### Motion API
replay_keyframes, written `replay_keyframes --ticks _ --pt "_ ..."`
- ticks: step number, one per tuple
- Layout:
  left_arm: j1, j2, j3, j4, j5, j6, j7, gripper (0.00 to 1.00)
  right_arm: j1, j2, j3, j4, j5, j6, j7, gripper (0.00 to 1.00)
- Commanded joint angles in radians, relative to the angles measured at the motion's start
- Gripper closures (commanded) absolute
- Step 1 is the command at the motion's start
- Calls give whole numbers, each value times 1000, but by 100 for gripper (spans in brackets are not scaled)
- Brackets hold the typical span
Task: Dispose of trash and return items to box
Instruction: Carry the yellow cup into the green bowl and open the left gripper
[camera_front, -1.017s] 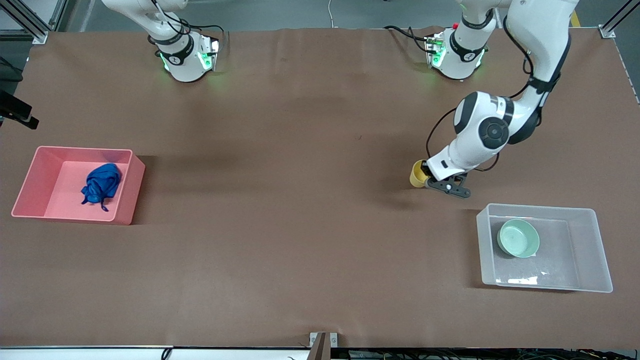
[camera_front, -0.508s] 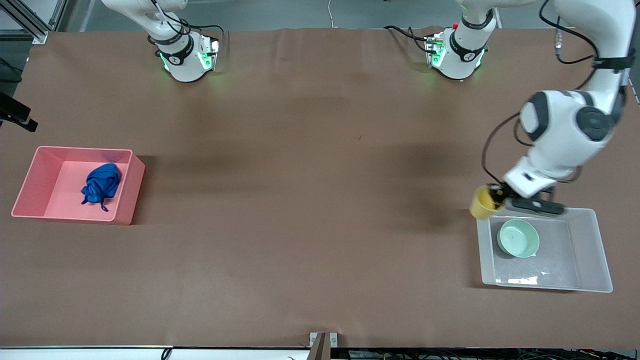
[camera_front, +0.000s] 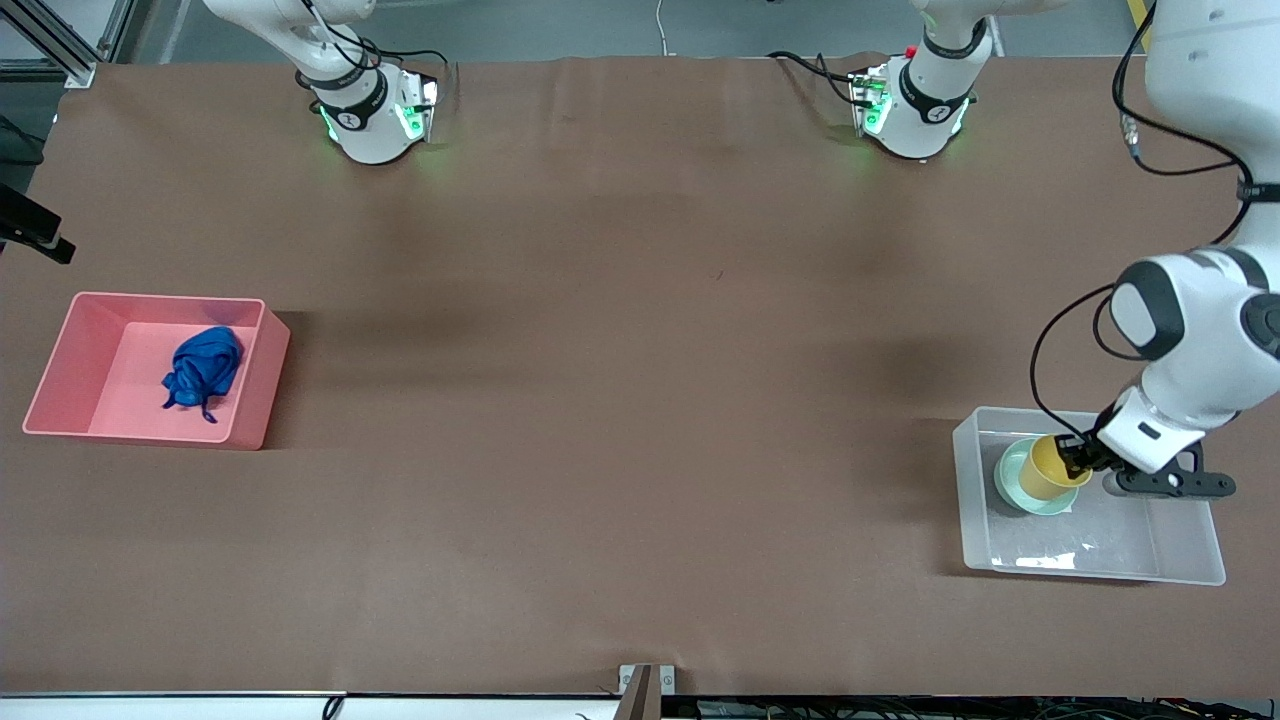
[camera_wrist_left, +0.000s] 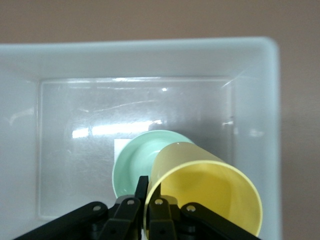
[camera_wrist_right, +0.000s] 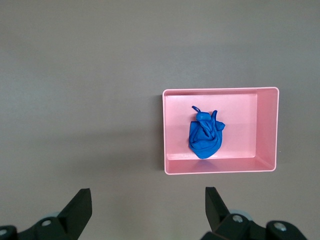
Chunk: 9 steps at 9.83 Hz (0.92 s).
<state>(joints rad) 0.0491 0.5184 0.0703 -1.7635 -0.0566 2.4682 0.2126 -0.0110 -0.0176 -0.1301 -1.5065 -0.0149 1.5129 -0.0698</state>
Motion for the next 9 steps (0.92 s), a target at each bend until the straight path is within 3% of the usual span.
replay_keyframes --ticks 1,2,3,4,6,9 --pt "5 81 2 22 -48 -15 27 91 -21 -4 14 5 9 -2 -2 0" --pt "8 91 0 22 -46 -15 28 78 -20 -4 14 3 7 -3 -2 0" --pt "8 88 2 21 -46 -15 43 27 -15 -4 14 5 7 -3 -2 0" --pt "12 68 2 19 -46 -20 91 0 -14 -4 14 5 7 -3 -2 0" --pt "26 -39 2 27 -48 -118 102 0 -14 -4 12 5 7 -5 -4 0" --pt "-15 -272 -7 -40 -34 -269 21 0 -14 -4 12 5 7 -10 -4 0"
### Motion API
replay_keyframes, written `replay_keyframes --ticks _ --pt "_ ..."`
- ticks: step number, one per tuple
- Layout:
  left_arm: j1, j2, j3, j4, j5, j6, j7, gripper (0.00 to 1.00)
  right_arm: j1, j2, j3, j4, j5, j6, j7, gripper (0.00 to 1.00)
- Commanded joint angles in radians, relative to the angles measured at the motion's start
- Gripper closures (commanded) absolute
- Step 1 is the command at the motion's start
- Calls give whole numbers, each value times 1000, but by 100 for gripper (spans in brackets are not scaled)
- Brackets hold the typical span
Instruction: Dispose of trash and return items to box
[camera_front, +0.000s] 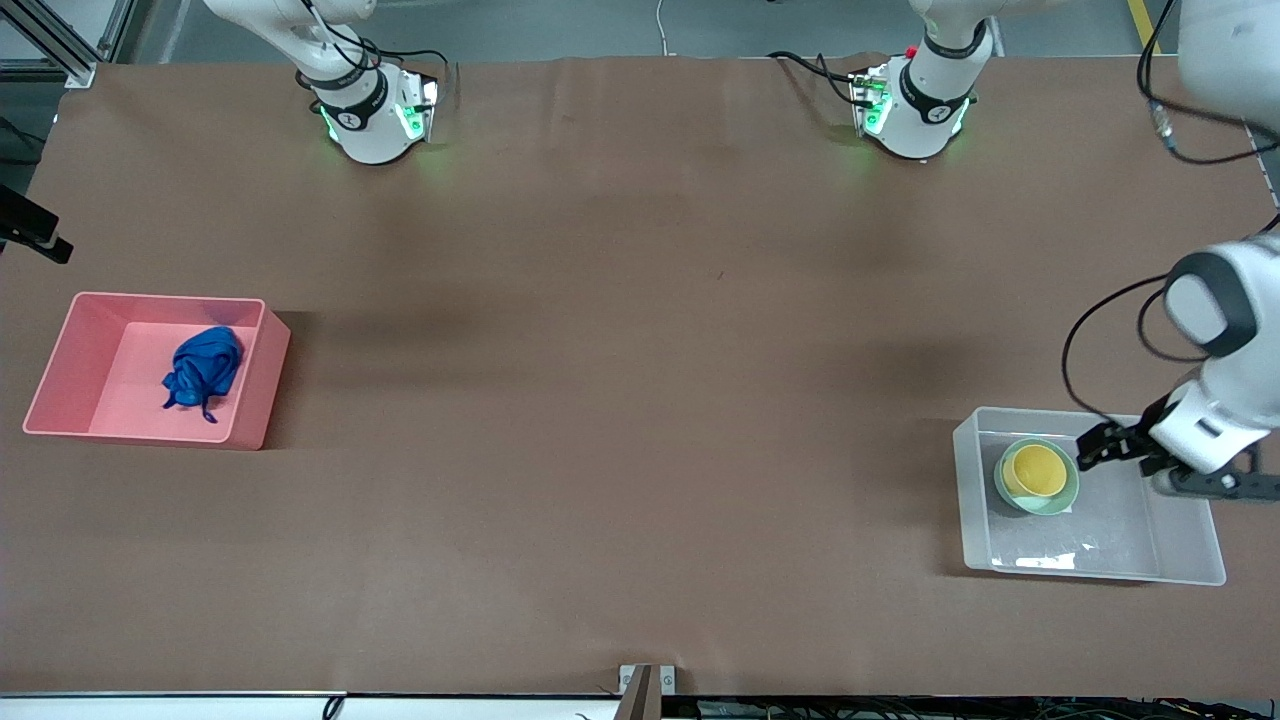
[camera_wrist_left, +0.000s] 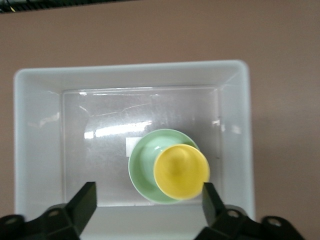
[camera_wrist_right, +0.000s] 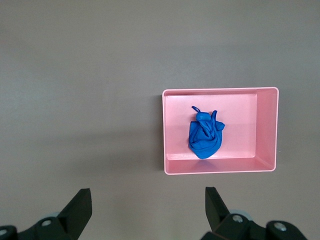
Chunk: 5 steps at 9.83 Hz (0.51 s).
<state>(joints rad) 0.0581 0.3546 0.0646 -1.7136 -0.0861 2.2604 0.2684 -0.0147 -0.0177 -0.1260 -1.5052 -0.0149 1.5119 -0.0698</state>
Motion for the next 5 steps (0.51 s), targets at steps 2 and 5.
replay_keyframes --ticks 2,5 --pt "-43 -298 -40 -218 46 -136 -133 0 -10 -4 8 3 7 -10 -4 0" --pt "-44 -437 -120 -273 63 -241 -199 0 -10 -4 8 3 7 -10 -4 0"
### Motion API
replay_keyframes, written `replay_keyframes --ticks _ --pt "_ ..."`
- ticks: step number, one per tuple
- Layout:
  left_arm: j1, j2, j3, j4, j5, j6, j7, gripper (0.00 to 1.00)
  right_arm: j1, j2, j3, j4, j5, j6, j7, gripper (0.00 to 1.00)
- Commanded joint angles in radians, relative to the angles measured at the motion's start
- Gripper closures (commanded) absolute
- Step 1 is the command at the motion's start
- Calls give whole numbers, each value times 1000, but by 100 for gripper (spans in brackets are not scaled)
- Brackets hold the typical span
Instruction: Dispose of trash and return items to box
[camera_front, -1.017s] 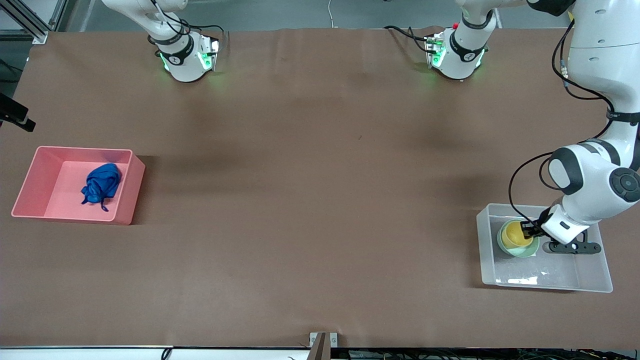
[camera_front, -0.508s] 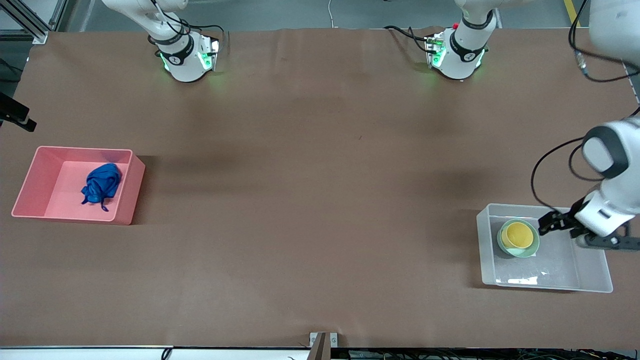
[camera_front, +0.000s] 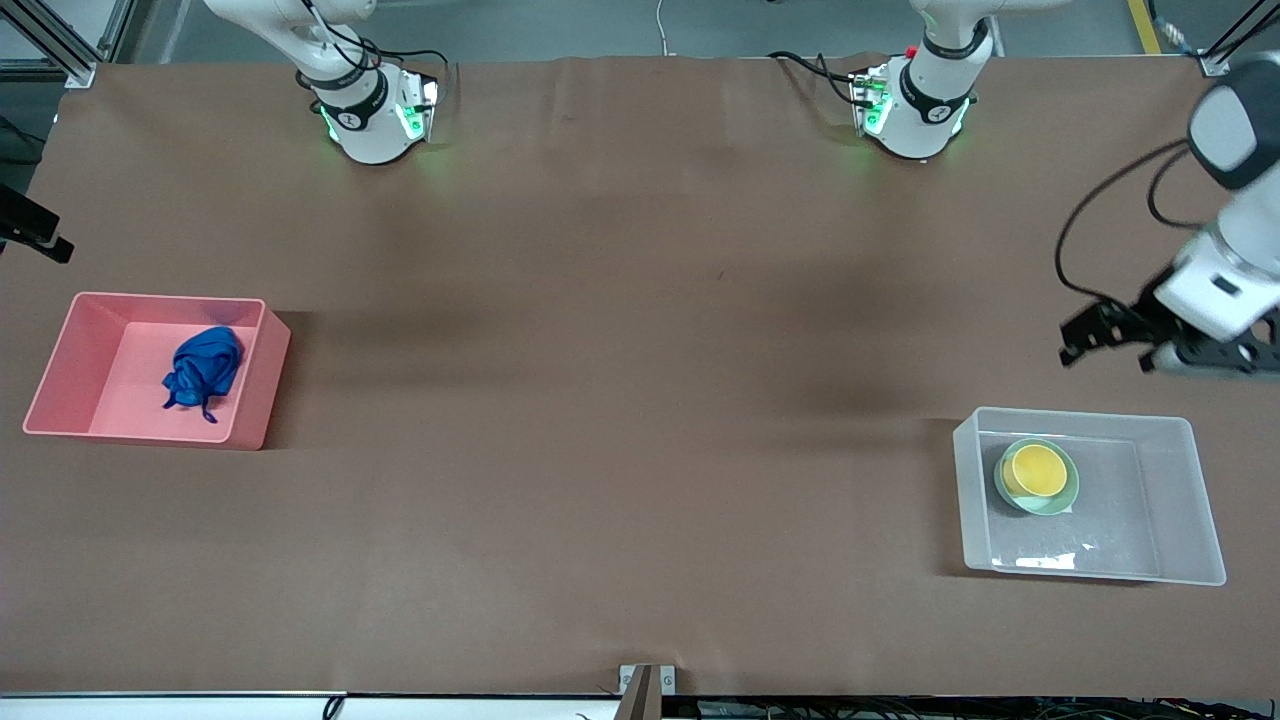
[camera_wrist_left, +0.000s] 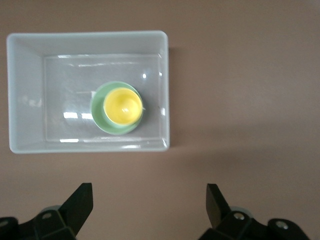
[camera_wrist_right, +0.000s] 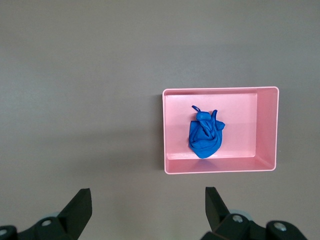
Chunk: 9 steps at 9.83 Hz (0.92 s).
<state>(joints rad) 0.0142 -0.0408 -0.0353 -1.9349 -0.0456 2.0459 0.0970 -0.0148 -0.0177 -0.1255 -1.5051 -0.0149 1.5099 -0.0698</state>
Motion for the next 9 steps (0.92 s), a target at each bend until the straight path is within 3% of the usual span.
replay_keyframes --ticks 1,6,9 --pt "-5 -54 -38 -4 23 -74 -57 0 -10 -4 7 3 7 -7 -4 0" --pt "-39 28 -32 374 24 -421 -112 0 -10 -4 7 9 6 -7 -4 0" --pt "-60 18 -31 370 24 -507 -189 0 -10 -4 7 9 6 -8 -4 0"
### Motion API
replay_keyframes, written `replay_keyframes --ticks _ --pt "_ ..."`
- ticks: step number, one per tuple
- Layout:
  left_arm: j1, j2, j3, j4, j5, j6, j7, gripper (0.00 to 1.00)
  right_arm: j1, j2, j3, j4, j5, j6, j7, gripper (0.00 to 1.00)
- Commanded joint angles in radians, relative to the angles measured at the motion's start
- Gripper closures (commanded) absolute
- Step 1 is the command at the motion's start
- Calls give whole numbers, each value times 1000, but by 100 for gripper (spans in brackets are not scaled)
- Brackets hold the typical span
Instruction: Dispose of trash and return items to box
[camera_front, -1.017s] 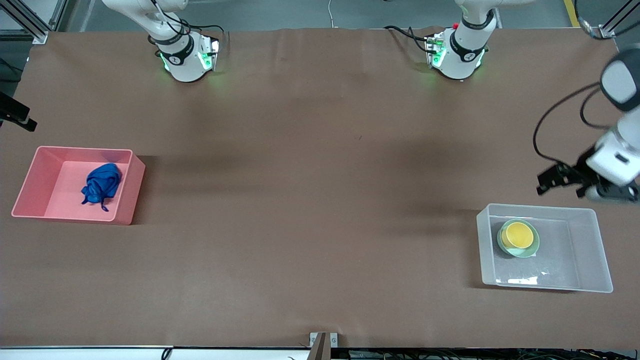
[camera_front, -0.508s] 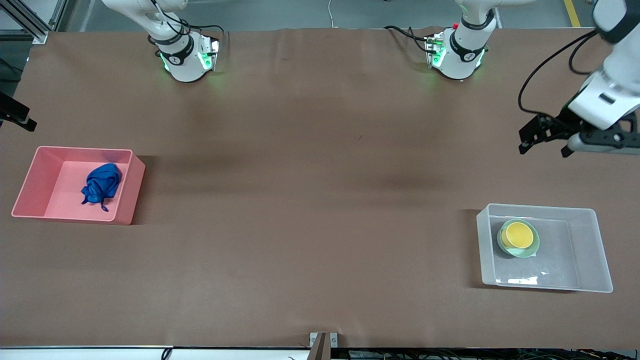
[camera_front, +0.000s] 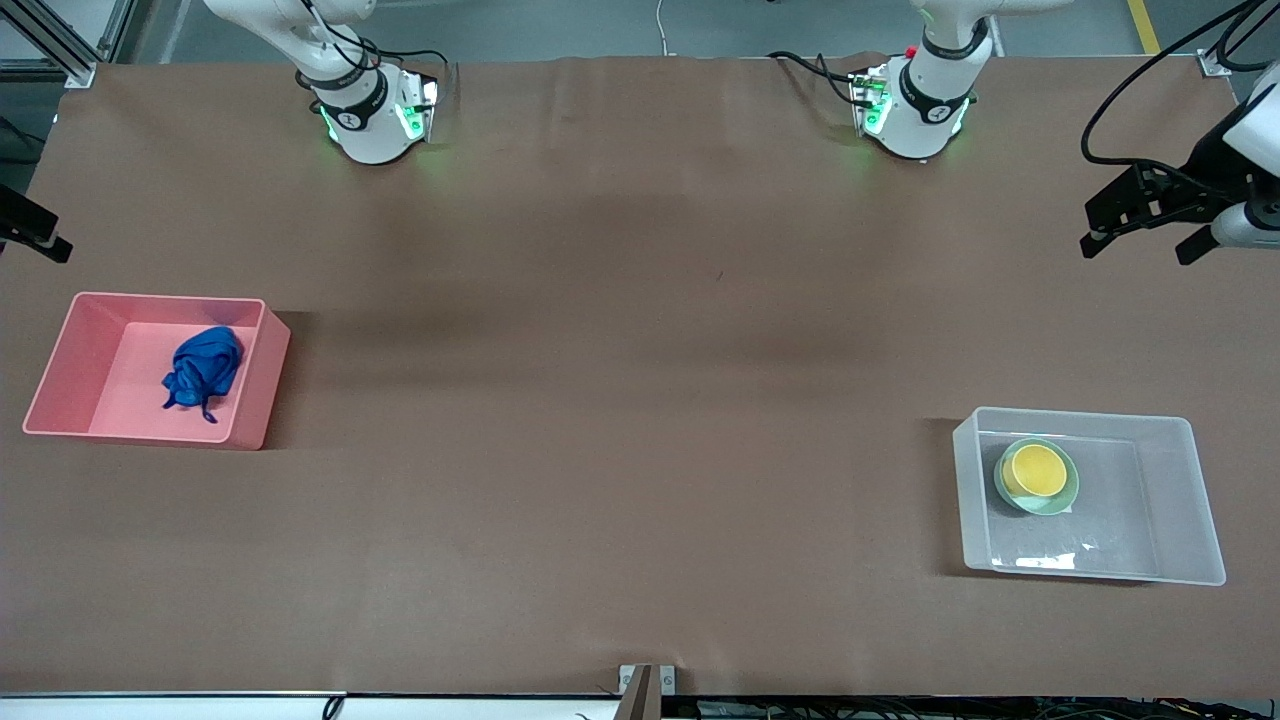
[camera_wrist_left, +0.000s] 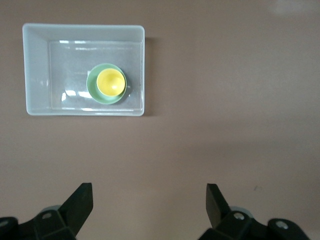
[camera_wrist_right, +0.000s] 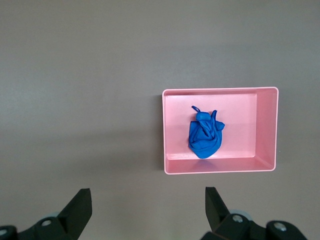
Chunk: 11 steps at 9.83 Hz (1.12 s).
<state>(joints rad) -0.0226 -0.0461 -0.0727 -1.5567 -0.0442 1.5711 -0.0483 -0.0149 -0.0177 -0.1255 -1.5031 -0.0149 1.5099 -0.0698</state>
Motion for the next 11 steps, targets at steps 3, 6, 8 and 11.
replay_keyframes --ticks 3,6,8,11 --pt "-52 6 51 -45 21 -20 -33 0 -10 -4 7 7 6 -8 -4 0" --pt "-48 6 56 -49 23 -13 -28 0 -10 -4 7 6 6 -8 -4 0" --pt "-45 5 54 -49 24 -13 -27 0 -10 -4 7 7 6 -8 -4 0" --pt "-46 5 39 -49 66 -13 -10 0 -10 -4 7 6 6 -8 -4 0"
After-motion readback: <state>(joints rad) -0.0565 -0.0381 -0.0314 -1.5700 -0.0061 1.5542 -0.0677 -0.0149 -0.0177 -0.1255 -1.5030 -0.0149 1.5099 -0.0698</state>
